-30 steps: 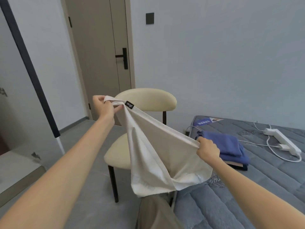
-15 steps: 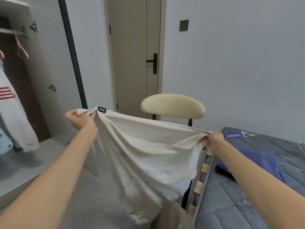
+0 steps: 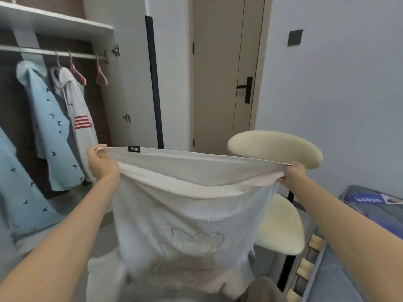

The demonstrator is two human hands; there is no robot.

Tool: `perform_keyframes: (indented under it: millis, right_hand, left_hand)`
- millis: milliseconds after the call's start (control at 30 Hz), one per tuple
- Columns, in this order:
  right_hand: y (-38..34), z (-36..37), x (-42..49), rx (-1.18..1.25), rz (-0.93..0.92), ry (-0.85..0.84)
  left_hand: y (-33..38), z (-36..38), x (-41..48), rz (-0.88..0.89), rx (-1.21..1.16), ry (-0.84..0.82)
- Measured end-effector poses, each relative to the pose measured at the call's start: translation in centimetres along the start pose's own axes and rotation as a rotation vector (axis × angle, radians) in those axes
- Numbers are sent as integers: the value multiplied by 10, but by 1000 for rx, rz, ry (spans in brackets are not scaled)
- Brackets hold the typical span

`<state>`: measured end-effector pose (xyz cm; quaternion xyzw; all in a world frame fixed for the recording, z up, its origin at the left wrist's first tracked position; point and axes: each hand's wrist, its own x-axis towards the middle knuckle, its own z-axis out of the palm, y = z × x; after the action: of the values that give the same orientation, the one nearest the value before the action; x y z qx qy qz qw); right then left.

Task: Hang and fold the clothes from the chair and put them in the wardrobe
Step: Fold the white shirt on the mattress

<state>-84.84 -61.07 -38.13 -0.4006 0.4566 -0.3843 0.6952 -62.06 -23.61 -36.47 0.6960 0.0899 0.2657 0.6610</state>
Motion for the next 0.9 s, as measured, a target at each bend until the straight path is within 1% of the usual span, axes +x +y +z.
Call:
perform_keyframes:
  millis: [33,67,100,133,200,267,333,400,467,500,533,567,633,667,700,800,900]
  right_hand:
    - [5,-1,9,58,129,-2]
    - [9,-1,14,43,179,-27]
    - [12,1,16,-19,151,-44]
    - [12,3,14,-146,26,-59]
    - [6,6,0,-433,-330,-41]
    - [-3,3,-12,-770,-583,-47]
    - [-9,-1,-16,-1068,-722,-52]
    - [-8,-7,-20,-1308,-854,-15]
    - [-3,-10,-20,-1404,-873,28]
    - [0,-12,-20,-1387,-836,42]
    - [1,-13,-19,-1308,-782,43]
    - [2,-11,-19,-1134,-691,35]
    - [2,-4,-20,-669,-483,-19]
    - [2,0,-20,-465,-391,-60]
    - [0,4,-20,-346,-344,-90]
    - [-13,11,-25,-174,-302,-163]
    - [-44,20,-35,65,-229,-299]
  left_hand:
    - [-2,-2,2,-5,29,-5]
    - [-4,-2,4,-15,50,-8]
    - [-5,-3,4,-27,70,-11]
    - [-6,-3,4,-27,92,-17]
    - [-11,-5,4,-39,132,-28]
    - [-19,-8,7,-63,159,-19]
    - [-29,-12,11,-75,206,-14]
    - [-37,-16,11,-78,288,-51]
    - [-46,-18,12,-91,357,-119]
    - [-50,-16,14,-128,352,-150]
    - [-54,-14,17,-202,302,-176]
    - [-57,-11,20,-293,191,-218]
    - [-56,-4,19,-502,-138,-312]
    - [-51,-2,14,-551,-248,-340]
    - [-45,0,10,-558,-314,-348]
    - [-21,6,2,-514,-444,-352]
    - [15,15,-1,-461,-607,-349]
